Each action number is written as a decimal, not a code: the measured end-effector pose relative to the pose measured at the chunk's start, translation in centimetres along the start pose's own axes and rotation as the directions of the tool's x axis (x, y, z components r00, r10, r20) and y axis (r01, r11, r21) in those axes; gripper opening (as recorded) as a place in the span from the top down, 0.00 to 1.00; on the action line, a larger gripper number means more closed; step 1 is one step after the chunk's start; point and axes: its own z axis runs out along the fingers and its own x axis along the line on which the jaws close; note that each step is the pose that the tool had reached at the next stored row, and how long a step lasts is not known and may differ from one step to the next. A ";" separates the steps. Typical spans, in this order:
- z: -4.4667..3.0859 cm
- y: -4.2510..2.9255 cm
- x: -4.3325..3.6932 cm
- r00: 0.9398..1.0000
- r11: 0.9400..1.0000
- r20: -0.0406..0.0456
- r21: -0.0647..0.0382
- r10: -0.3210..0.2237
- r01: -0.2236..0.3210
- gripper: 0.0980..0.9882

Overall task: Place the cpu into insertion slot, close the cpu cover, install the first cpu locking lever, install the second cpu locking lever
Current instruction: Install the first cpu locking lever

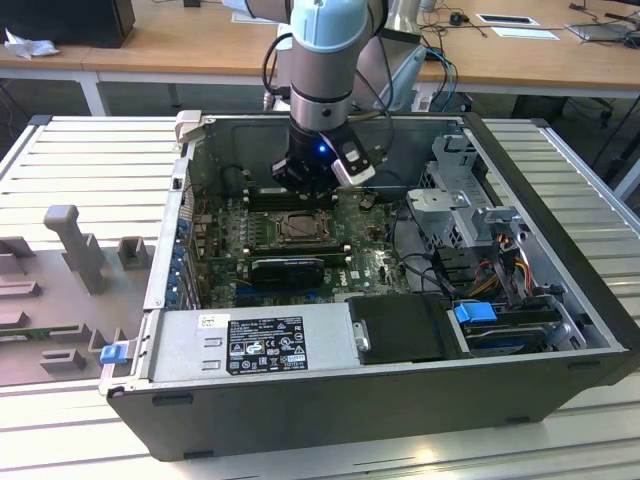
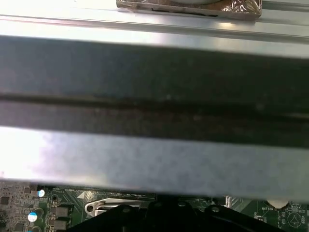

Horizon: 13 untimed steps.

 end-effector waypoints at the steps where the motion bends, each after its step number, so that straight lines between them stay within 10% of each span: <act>1: 0.00 -0.09 0.00 1.000 1.000 0.000 -0.001 0.000 0.000 0.99; 13: 0.22 -0.18 0.01 1.000 1.000 0.001 -0.010 0.001 -0.001 0.99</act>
